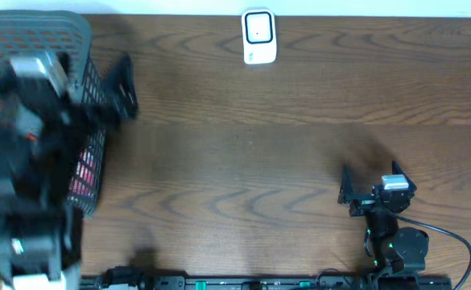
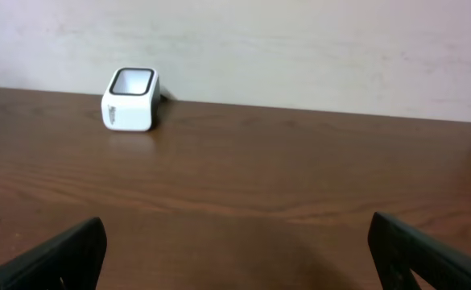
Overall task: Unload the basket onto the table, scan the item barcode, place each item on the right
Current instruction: 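Raise the left gripper and reach down into the grey basket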
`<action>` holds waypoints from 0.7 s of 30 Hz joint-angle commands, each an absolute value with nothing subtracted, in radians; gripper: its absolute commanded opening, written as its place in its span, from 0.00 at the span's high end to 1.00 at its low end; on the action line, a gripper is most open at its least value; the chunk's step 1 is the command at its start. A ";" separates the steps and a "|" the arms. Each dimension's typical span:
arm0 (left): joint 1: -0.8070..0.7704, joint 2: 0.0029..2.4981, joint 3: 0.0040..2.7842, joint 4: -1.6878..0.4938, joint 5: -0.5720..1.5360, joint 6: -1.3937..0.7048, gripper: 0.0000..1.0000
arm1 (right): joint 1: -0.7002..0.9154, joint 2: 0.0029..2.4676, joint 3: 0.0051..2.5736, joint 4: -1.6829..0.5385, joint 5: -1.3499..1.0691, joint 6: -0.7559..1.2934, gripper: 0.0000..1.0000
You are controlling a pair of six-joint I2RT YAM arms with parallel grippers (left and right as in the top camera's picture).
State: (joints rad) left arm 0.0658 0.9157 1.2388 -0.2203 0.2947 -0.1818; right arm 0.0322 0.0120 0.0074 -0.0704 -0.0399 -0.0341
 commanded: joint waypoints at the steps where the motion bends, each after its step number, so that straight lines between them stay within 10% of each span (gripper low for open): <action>1: 0.143 1.087 1.483 -0.363 0.196 -0.115 0.02 | 0.041 0.007 0.006 -0.075 -0.039 -0.042 0.01; 21: 0.329 1.335 1.608 -0.589 -0.379 -0.015 0.02 | 0.041 0.007 0.006 -0.075 -0.039 -0.042 0.01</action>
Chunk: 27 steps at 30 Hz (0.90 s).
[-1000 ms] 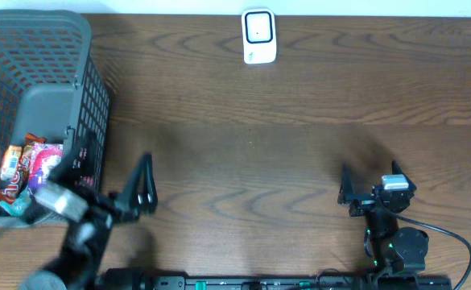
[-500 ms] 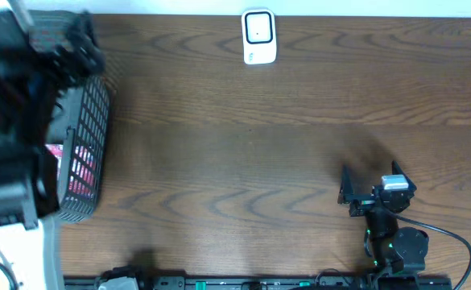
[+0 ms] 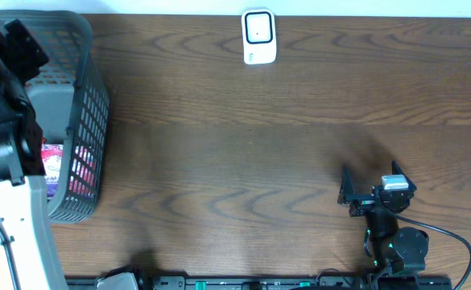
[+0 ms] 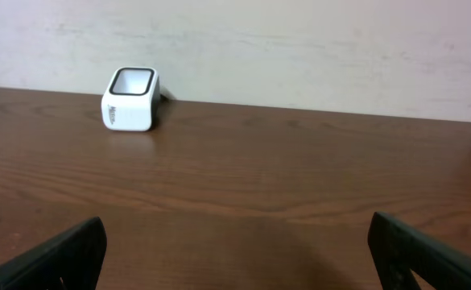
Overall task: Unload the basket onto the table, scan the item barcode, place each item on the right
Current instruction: 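Raise the left gripper and reach down into the grey basket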
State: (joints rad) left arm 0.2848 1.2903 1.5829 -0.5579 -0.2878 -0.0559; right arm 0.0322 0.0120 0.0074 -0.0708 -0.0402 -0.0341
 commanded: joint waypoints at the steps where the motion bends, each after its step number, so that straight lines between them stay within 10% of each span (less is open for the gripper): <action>1: 0.345 1.347 1.608 -0.603 -0.379 -0.015 0.02 | 0.041 0.007 0.006 -0.075 -0.039 -0.042 0.01; 27: 0.506 1.646 1.544 -0.894 -0.317 -0.059 0.02 | 0.041 0.007 0.006 -0.075 -0.039 -0.042 0.01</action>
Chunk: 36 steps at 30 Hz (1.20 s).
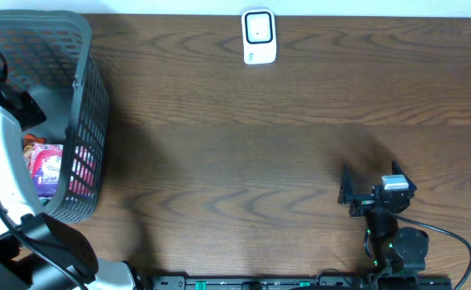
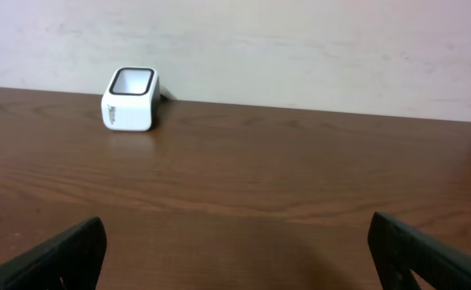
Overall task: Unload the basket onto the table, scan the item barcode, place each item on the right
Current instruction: 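Raise the left gripper and reach down into the grey basket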
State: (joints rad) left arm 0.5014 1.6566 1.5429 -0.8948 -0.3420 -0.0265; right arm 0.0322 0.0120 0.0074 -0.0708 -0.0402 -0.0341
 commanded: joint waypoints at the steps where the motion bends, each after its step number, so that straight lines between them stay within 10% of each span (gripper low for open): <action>1: 0.506 1.645 1.544 -0.895 -0.264 -0.091 0.02 | 0.041 0.007 0.006 -0.075 -0.039 -0.042 0.01; 36: 0.616 1.644 1.542 -0.933 -0.119 -0.246 0.02 | 0.041 0.007 0.006 -0.075 -0.039 -0.042 0.01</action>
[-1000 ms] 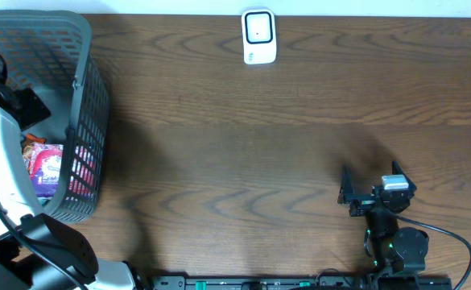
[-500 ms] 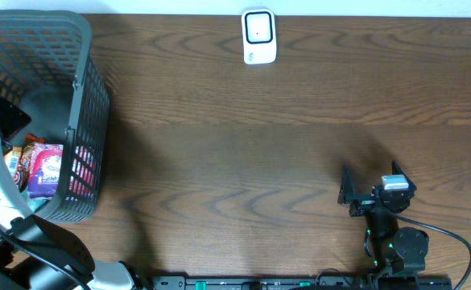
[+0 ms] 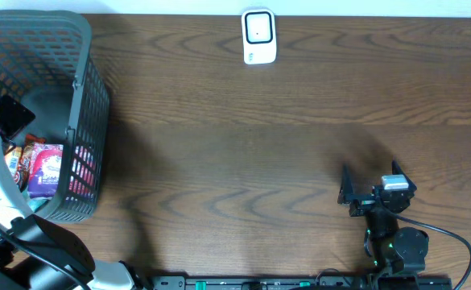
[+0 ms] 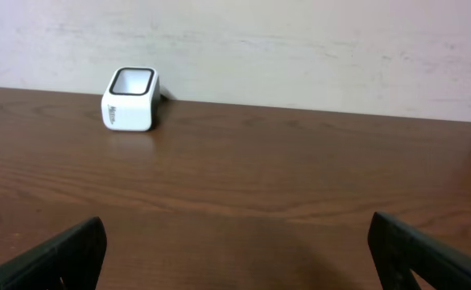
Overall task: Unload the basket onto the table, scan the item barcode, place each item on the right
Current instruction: 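Raise the left gripper and reach down into the grey basket, then grasp the purple floral pack with the left gripper and lift it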
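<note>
A white barcode scanner (image 3: 258,36) stands at the table's far edge; the right wrist view has the scanner (image 4: 130,99) ahead and to the left. Snack packets, one pink and purple (image 3: 47,166) and one orange (image 3: 14,161), lie in the grey mesh basket (image 3: 80,72) at the left. My left gripper (image 3: 6,113) is down inside the basket just beyond the packets; its jaws cannot be made out. My right gripper (image 3: 356,193) rests near the front right, open (image 4: 235,270) and empty.
The brown wooden table (image 3: 243,161) stretches between basket and scanner. A pale wall (image 4: 299,48) rises right behind the scanner. My left arm's white link crosses the basket's left side. A cable (image 3: 452,242) loops by the right arm's base.
My left gripper has shifted slightly toward the front inside the basket, and the arm's white link has moved left, uncovering an orange packet beside the pink one. The right arm is unchanged.
First my left arm was a blur over the basket's front, its gripper beyond the right wall. Then the gripper was over the basket's far left corner. After that it sat low inside the basket, where it stays now. The right arm stayed open throughout.
</note>
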`<action>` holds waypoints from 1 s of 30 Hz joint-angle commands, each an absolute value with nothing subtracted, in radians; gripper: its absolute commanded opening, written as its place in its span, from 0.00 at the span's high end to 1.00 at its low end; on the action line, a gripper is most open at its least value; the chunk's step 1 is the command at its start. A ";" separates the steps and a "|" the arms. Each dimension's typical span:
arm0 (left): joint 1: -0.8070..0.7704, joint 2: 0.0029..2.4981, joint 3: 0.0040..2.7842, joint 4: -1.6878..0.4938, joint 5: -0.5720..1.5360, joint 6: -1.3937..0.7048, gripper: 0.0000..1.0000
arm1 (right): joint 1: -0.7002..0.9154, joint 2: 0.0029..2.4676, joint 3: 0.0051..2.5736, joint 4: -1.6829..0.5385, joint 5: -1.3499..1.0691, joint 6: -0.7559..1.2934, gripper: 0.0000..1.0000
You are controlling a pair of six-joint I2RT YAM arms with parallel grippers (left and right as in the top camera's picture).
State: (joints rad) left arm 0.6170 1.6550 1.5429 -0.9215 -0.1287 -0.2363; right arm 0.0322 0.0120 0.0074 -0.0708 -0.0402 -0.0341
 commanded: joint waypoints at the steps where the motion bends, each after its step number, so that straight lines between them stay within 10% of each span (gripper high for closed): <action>1: 0.616 1.644 1.542 -0.936 -0.119 -0.246 0.02 | 0.041 0.007 0.006 -0.075 -0.039 -0.042 0.01; 30: 0.616 1.646 1.470 -0.926 -0.112 -0.246 0.02 | 0.041 0.007 0.006 -0.075 -0.039 -0.042 0.01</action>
